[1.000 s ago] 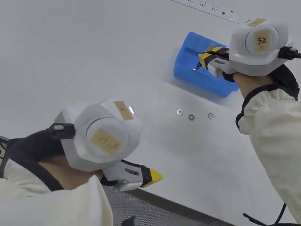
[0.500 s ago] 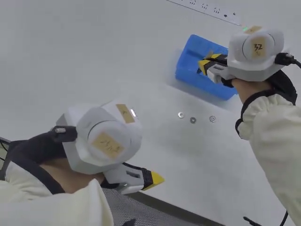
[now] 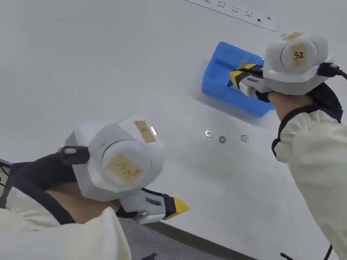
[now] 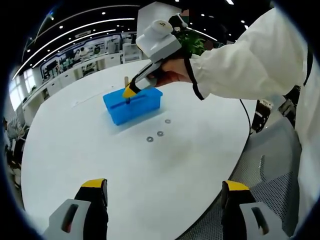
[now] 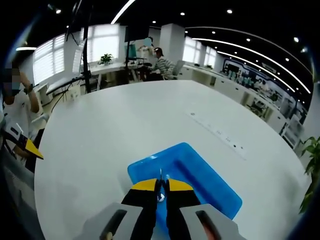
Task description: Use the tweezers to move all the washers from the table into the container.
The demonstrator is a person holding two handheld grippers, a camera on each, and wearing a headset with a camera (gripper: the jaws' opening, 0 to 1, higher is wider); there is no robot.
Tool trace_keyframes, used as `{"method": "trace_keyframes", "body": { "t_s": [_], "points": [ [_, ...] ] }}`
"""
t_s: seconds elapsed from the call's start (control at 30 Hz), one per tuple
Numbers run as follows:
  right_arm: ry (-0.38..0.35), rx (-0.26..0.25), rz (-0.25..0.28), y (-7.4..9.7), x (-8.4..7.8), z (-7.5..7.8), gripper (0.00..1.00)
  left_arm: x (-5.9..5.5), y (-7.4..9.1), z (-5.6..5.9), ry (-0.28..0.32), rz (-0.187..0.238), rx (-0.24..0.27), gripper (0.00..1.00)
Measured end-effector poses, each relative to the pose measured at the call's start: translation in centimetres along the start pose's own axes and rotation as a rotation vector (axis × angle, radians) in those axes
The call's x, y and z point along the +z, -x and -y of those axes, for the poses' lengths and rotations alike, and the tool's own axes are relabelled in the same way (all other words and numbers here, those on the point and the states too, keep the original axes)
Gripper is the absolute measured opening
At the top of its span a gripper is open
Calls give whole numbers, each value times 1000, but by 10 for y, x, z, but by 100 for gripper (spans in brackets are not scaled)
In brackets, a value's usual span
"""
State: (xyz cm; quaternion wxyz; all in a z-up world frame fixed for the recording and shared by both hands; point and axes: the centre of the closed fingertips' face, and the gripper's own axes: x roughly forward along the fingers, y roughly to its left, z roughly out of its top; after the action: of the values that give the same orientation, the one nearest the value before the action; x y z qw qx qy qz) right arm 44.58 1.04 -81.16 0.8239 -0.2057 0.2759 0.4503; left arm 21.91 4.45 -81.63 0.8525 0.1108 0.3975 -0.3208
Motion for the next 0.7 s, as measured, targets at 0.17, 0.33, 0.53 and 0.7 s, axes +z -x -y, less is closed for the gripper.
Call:
{"method": "trace_keyframes", "body": {
  "t_s": [0.17,0.33,0.53,0.7],
  "points": [
    [-21,-6,32,9,11,2,2,2,2,-1,-7,4,3,97],
    [-21,-14,69,22,23,2,2,6,4,1,-18,8,4,97],
    [-8,-17,115,42,36,-2,2,10,7,6,-30,16,2,97],
    [-2,-12,143,57,43,-9,2,11,9,7,-33,17,3,97]
  ]
}}
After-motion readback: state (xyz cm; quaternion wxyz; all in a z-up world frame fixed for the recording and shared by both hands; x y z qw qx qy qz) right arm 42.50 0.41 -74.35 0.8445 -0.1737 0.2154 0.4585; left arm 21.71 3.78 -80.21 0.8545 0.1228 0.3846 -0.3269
